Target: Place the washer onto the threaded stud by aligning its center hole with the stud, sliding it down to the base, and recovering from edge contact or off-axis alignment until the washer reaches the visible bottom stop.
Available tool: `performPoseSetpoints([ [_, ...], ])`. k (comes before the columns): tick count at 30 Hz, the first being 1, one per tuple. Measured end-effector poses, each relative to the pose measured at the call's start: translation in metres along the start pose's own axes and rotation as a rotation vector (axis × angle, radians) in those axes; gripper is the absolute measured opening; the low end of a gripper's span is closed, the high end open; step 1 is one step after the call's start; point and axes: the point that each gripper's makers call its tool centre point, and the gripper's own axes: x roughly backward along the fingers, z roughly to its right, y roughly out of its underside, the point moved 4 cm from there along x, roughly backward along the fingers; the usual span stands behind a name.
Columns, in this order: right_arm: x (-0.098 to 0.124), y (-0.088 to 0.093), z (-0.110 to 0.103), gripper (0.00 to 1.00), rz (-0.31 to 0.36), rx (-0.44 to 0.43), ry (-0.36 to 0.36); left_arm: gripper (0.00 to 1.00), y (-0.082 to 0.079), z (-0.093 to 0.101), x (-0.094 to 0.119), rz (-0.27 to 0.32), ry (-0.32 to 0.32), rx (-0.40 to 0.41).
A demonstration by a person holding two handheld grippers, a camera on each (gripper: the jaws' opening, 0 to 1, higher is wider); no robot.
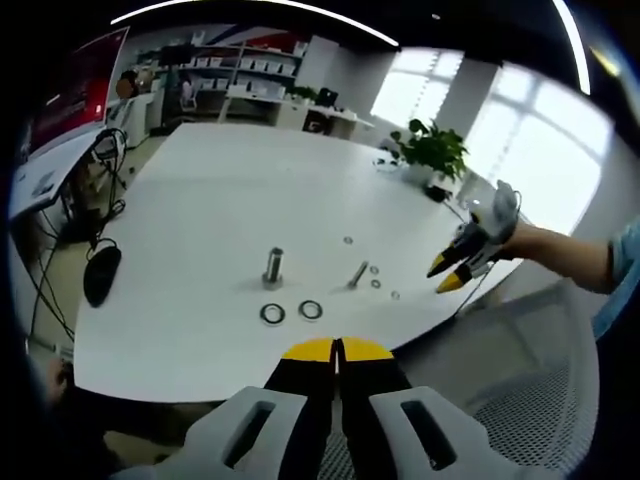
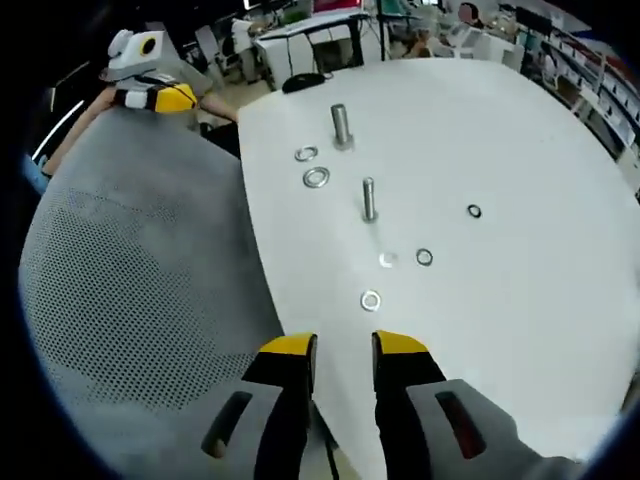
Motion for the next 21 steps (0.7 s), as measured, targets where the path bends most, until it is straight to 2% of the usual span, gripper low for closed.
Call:
performPoseSetpoints([
  [5,-0.013,-0.007,0.006,0.24,-0.068,0.077,0.013,0.0,0.0,0.0,0.0,0.0,0.0,0.001],
  [13,-0.038,-0.007,0.012,0.24,-0.12,0.104,0.047,0.0,-0.001,0.001,0.001,0.017,0.006,-0.003],
  [21,-0.052,-0.003,0.019,0.23,-0.148,0.102,0.056,0.0,-0.005,0.001,0.002,0.043,0.016,0.007],
])
